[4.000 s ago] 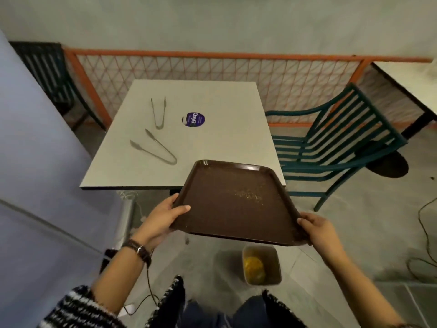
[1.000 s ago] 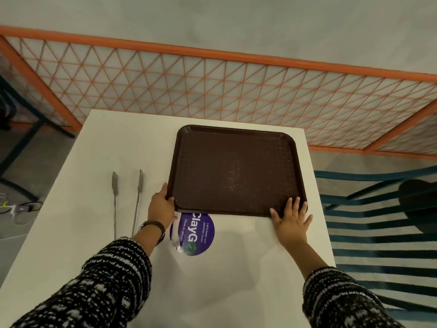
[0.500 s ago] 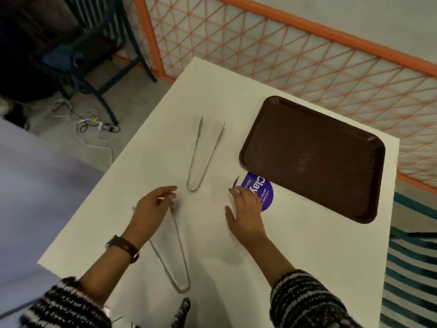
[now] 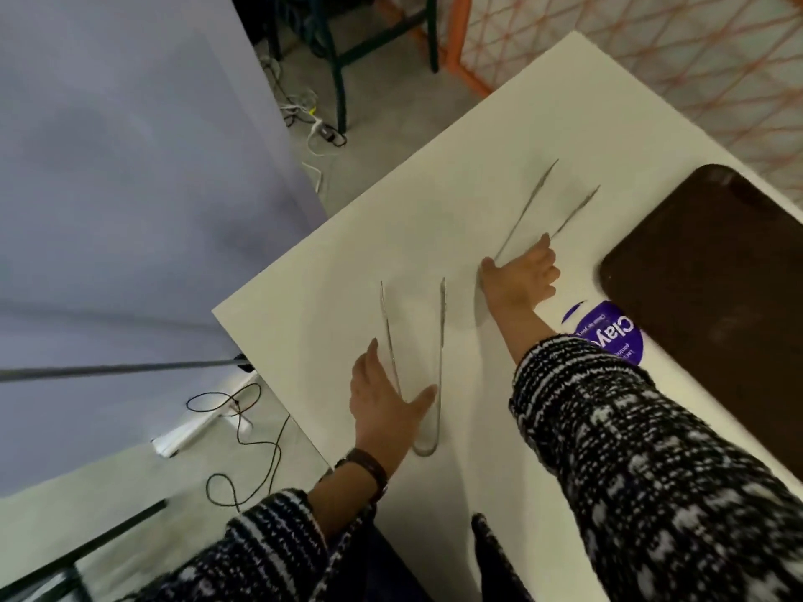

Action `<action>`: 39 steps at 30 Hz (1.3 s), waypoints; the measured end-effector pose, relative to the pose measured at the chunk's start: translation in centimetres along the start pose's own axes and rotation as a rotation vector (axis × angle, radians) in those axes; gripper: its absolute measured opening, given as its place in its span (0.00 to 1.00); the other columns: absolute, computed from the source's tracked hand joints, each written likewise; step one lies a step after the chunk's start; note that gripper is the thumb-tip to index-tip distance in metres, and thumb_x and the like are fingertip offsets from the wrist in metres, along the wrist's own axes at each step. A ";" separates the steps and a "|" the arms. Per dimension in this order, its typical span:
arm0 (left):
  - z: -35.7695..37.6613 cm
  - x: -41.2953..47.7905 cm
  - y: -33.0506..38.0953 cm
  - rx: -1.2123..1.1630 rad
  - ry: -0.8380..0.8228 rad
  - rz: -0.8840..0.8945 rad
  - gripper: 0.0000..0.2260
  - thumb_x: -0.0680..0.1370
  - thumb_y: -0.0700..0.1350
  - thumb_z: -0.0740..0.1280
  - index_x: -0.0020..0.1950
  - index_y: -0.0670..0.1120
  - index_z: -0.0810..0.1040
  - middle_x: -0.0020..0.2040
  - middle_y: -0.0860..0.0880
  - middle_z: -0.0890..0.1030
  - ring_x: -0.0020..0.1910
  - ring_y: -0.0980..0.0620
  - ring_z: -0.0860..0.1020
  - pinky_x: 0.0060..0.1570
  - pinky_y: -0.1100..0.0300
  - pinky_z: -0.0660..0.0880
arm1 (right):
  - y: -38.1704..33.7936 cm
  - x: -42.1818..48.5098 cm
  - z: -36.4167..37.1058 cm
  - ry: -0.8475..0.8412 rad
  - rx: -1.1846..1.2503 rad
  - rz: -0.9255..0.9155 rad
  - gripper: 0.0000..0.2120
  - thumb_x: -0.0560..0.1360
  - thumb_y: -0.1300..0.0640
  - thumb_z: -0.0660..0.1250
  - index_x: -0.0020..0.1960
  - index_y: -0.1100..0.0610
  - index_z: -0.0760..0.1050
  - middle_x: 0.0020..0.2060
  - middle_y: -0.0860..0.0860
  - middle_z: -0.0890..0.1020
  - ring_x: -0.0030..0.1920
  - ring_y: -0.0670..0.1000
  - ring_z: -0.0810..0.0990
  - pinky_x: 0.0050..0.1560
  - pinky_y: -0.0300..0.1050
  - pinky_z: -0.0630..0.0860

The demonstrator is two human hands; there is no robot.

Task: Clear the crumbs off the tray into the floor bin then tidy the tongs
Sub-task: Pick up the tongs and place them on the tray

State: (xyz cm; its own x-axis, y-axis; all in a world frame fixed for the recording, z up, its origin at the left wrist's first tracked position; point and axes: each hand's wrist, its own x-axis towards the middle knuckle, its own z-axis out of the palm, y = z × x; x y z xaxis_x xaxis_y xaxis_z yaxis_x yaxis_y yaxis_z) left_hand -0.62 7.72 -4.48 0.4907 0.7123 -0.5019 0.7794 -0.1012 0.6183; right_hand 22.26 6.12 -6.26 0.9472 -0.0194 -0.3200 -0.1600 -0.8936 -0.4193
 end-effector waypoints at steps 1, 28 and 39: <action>0.7 -0.2 0.2 0.048 0.016 -0.007 0.47 0.66 0.58 0.73 0.76 0.48 0.48 0.74 0.46 0.58 0.72 0.44 0.60 0.71 0.47 0.59 | 0.0 0.1 0.0 0.012 0.005 -0.004 0.42 0.72 0.51 0.67 0.76 0.57 0.45 0.73 0.57 0.58 0.69 0.59 0.61 0.66 0.54 0.61; 9.5 4.5 12.4 0.098 -0.135 0.393 0.48 0.66 0.42 0.76 0.76 0.45 0.48 0.73 0.41 0.58 0.69 0.39 0.62 0.69 0.43 0.62 | 28.1 6.2 -19.6 0.275 -0.045 0.252 0.39 0.73 0.57 0.66 0.76 0.63 0.49 0.71 0.60 0.62 0.69 0.62 0.62 0.72 0.51 0.58; 9.4 3.3 12.7 0.093 -0.141 0.429 0.46 0.66 0.41 0.77 0.76 0.45 0.51 0.72 0.41 0.60 0.65 0.39 0.67 0.66 0.42 0.67 | 27.9 7.2 -15.6 0.325 0.140 0.270 0.30 0.78 0.55 0.56 0.75 0.64 0.51 0.75 0.60 0.57 0.77 0.55 0.51 0.76 0.48 0.51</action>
State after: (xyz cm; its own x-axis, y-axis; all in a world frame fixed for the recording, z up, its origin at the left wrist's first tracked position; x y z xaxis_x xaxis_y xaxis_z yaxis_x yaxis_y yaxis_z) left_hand 14.55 2.29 -3.99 0.8197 0.4917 -0.2939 0.5228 -0.4323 0.7347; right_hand 28.95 -25.94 -6.99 0.9009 -0.4035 -0.1599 -0.4285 -0.7684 -0.4752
